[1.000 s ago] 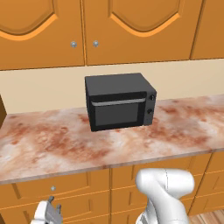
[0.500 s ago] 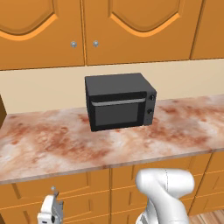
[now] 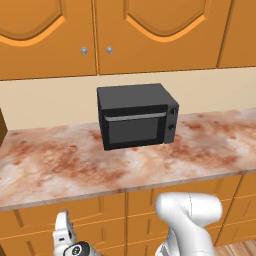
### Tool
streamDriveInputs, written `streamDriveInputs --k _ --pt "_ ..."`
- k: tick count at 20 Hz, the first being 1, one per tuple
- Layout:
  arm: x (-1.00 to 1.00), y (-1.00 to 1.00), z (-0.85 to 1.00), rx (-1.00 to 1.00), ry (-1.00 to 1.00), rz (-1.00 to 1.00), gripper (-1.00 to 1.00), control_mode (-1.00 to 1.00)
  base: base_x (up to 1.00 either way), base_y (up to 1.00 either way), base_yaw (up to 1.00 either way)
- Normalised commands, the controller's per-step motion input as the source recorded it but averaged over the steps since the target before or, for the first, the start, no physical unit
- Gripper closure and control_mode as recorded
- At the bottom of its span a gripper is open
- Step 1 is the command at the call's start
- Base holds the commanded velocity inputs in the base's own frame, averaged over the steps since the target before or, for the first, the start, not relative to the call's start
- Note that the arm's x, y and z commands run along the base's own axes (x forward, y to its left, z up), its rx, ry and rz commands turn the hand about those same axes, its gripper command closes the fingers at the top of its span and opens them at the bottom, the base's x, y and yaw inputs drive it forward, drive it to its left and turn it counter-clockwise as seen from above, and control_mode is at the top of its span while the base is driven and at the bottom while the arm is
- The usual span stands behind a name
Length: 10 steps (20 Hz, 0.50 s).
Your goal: Take the pizza cutter from the drawer on the left and place it on the dining counter for cutting.
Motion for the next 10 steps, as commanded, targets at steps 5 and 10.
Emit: streamDriveInputs --k 5,10 --pt "0.22 0.27 -0.23 0.0 0.12 0.14 -1.0 -1.0 0.0 0.0 0.0" --pt "0.12 0.36 -0.2 0.0 0.06 0.05 -1.0 -1.0 0.0 0.0 0.0"
